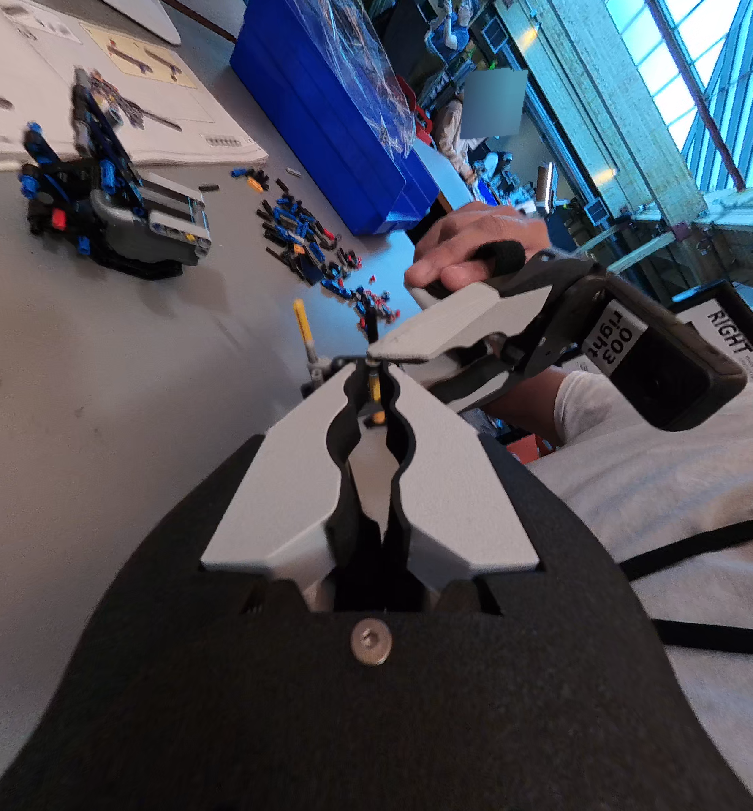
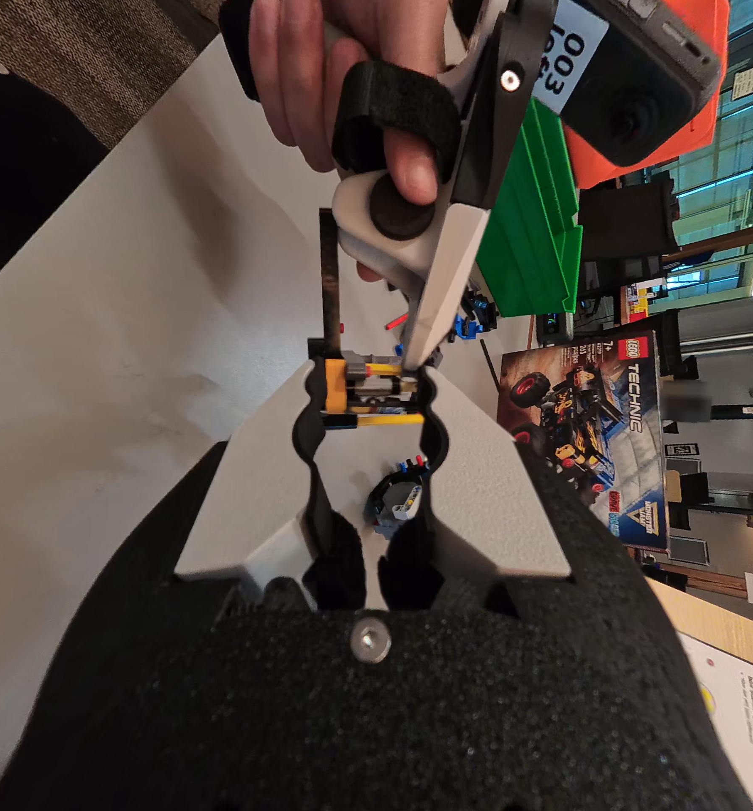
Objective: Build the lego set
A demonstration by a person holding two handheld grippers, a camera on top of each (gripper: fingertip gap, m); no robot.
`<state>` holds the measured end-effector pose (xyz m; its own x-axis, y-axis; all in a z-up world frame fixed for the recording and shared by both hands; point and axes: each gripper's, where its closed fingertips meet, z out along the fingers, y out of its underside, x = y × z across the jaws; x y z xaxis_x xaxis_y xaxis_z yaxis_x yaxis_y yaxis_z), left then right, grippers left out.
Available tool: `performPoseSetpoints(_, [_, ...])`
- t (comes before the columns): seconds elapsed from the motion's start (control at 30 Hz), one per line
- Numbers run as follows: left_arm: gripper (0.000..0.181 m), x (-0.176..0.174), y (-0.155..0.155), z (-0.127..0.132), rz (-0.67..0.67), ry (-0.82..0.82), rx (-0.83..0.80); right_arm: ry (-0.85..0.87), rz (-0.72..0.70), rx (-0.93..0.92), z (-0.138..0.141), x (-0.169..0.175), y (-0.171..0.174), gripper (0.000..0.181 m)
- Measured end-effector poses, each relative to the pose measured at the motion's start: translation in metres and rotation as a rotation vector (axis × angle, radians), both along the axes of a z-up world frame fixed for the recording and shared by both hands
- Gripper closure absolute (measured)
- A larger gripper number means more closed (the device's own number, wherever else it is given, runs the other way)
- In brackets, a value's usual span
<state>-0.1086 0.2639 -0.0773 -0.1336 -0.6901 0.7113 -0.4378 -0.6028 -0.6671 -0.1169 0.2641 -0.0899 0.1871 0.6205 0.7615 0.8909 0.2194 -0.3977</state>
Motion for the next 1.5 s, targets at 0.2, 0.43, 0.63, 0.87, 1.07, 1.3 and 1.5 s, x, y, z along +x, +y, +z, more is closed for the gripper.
performPoseSetpoints(0.2, [0.178, -0.001, -0.002, 0.003, -0.007, -0.028, -0.007, 0.056, 0.009, -0.026, 0.003, -0.002, -0.002, 0.142])
performPoseSetpoints(0.43, [0.167, -0.003, 0.001, 0.017, -0.025, -0.105, 0.073, 0.143, 0.019, 0.027, 0.012, -0.002, -0.001, 0.142])
performPoseSetpoints(0.63, [0.152, -0.015, 0.001, 0.021, -0.055, -0.208, 0.640, 0.336, 0.039, -0.048, 0.015, 0.003, -0.002, 0.142])
performPoseSetpoints(0.87, [0.131, -0.012, -0.014, 0.011, -0.112, -0.210, 1.100, 0.438, 0.077, -0.095, 0.019, 0.005, -0.003, 0.142])
performPoseSetpoints(1.07, [0.131, -0.001, -0.006, -0.010, -0.140, -0.079, 1.312, 0.309, 0.038, -0.059, 0.007, 0.003, 0.000, 0.142])
performPoseSetpoints(1.3, [0.131, 0.006, 0.006, -0.026, -0.107, 0.069, 1.551, 0.196, -0.035, -0.045, -0.003, 0.005, 0.006, 0.142])
performPoseSetpoints(1.5, [0.136, 0.011, 0.011, -0.035, -0.075, 0.116, 1.640, 0.100, -0.076, -0.015, -0.011, 0.010, 0.009, 0.142])
